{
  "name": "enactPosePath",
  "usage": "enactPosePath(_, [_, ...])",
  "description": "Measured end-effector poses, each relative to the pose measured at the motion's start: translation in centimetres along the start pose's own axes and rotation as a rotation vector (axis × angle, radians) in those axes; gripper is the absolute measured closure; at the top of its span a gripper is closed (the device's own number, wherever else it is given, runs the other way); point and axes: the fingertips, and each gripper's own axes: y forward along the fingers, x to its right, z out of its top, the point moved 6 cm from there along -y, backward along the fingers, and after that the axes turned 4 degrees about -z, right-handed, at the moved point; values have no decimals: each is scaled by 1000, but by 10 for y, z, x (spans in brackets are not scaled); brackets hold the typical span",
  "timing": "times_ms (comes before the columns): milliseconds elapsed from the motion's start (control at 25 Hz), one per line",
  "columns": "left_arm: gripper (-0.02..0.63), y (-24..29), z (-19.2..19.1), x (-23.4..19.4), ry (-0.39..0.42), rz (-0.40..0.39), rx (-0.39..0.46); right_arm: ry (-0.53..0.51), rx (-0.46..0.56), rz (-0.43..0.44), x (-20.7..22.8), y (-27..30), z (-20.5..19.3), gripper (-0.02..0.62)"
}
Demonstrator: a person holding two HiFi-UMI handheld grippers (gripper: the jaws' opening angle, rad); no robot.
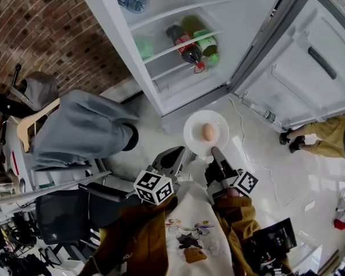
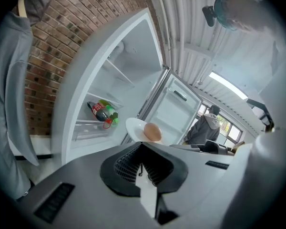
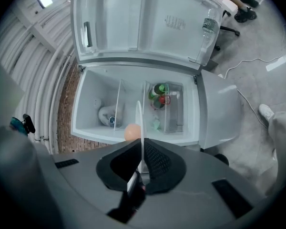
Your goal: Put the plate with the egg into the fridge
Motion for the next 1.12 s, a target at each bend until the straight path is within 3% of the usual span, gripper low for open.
enactPosePath(600, [600, 104, 46, -5, 2, 83, 38, -6, -87, 16, -7, 57, 111, 575])
enactPosePath(1120, [600, 142, 54, -8, 17, 167, 65, -9, -134, 21, -2, 84, 156, 575])
